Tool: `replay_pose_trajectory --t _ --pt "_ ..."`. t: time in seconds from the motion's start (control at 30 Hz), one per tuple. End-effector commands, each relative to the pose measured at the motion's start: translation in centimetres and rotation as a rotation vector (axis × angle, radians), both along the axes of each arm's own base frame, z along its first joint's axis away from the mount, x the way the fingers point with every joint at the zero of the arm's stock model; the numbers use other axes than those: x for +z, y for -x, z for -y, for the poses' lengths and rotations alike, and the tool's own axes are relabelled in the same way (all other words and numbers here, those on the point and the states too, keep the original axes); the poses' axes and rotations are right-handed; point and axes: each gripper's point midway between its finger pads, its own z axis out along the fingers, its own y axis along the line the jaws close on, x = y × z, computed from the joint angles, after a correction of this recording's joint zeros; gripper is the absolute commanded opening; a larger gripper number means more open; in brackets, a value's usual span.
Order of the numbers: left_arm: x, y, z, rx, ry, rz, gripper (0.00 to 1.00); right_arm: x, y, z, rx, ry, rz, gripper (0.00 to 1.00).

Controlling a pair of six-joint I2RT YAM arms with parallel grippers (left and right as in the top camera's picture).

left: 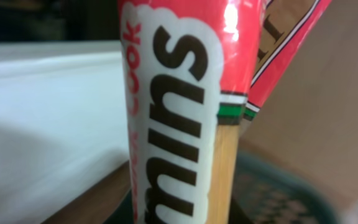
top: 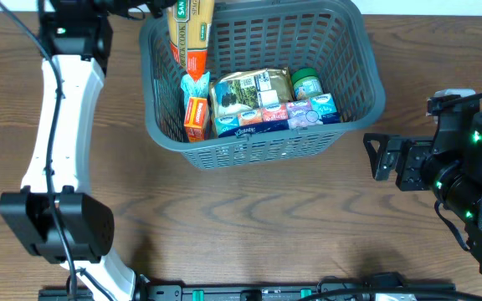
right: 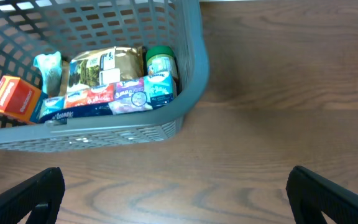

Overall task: Pack container
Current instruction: 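Lift the spaghetti pack and lay it across the basket top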

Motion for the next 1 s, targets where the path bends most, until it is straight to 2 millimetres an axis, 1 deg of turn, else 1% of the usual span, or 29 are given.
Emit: replay_pose_trajectory --t 0.0,0.1,0.17,0.23,0.33,0.5,0.57,0.67,0.97 --pt "3.3 0.3 0.6 0.107 -0.130 0.273 0.06 0.1 0.0 0.1 -0.013 -0.009 0.000 0.99" --pt "1.6 -0.3 1.5 0.150 -0.225 0.293 0.06 0.1 0.0 0.1 -0.013 -0.010 0.000 0.99" --pt "0.6 -0.2 2.3 0.150 -0.281 0.309 0.06 0.1 0.0 0.1 -0.013 -0.009 0.000 0.99" --pt "-0.2 0.3 3.3 0.117 -0.326 0.333 0.05 0.1 0.0 0.1 -0.013 -0.009 0.000 0.99" --pt "-1.1 0.9 4.3 0.079 -0.375 0.360 0.06 0.0 0.0 0.1 -0.013 -0.009 -0.001 0.99" --pt "-3.7 2.4 5.6 -0.020 -0.516 0.444 0.06 0.0 0.0 0.1 -0.013 -0.010 -0.001 0.99" --pt "-4.9 2.9 5.9 -0.058 -0.567 0.462 0.06 0.1 0.0 0.1 -0.013 -0.009 0.000 0.99" --pt "-6.4 3.1 5.7 -0.061 -0.638 0.444 0.06 0.1 0.0 0.1 -0.013 -0.009 0.000 0.99" --pt "-9.7 4.9 5.7 -0.150 -0.772 0.414 0.06 0.0 0.0 0.1 -0.012 -0.009 -0.001 0.99"
